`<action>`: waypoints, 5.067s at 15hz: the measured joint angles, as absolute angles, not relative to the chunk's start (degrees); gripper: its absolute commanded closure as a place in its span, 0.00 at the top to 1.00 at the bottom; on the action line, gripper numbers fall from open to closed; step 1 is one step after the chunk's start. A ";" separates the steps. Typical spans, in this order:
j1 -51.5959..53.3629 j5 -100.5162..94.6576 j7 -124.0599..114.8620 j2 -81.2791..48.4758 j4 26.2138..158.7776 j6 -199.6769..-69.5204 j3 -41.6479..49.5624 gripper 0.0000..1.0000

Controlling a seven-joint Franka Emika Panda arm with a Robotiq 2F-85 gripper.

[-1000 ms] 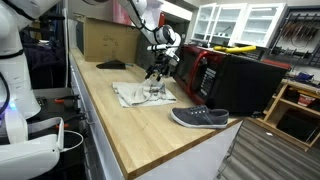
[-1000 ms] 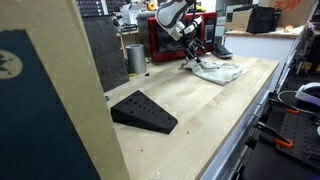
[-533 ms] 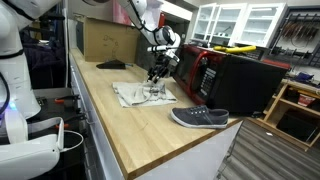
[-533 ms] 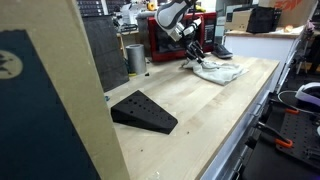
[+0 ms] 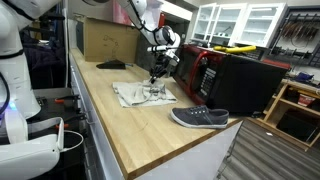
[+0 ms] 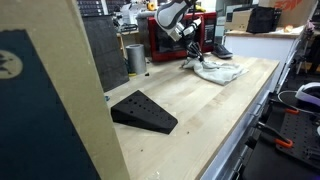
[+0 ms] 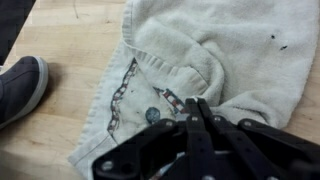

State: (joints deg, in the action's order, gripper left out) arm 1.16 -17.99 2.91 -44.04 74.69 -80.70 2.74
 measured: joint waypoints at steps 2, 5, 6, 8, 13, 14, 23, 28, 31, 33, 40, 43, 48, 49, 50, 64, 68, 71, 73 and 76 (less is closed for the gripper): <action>1.02 -17.99 2.91 -44.04 74.69 -80.70 2.78 0.01; 0.28 -17.99 2.91 -44.06 74.27 -80.72 3.10 0.01; -0.12 -17.99 2.91 -44.07 73.93 -80.73 3.37 0.01; -1.01 -17.99 2.91 -44.21 72.92 -80.77 4.01 0.01; -2.72 -17.99 2.63 -45.49 69.54 -82.98 4.70 0.01; -2.73 -17.99 2.05 -46.01 68.82 -84.10 4.81 0.01; 2.08 -26.25 -4.75 -46.33 69.97 -91.42 6.14 0.01; 3.24 -36.68 -4.21 -42.50 77.26 -100.91 7.55 0.01; 2.77 -43.29 -3.63 -39.95 82.16 -106.81 8.50 0.29; 2.09 -46.46 -3.72 -38.80 84.58 -109.88 8.71 0.43; -0.57 -42.02 -3.26 -34.46 88.38 -113.76 6.17 0.94; -1.56 -35.43 0.74 -31.32 89.51 -113.76 4.56 1.00; -2.34 -28.56 7.86 -27.45 92.70 -111.36 4.20 1.00; -2.60 -28.09 8.71 -27.17 93.42 -110.14 4.30 1.00; -2.97 -27.69 9.54 -26.97 94.10 -108.92 4.38 1.00; -8.94 -16.96 21.17 -14.79 111.42 -106.11 4.06 1.00; -7.74 -16.98 21.14 -12.38 117.24 -106.13 3.66 1.00; -6.81 -17.37 21.08 -11.65 120.17 -106.13 3.58 1.00; -6.49 -17.70 21.08 -11.46 121.54 -106.13 3.58 1.00; -6.18 -18.23 20.94 -11.46 123.30 -106.13 3.58 1.00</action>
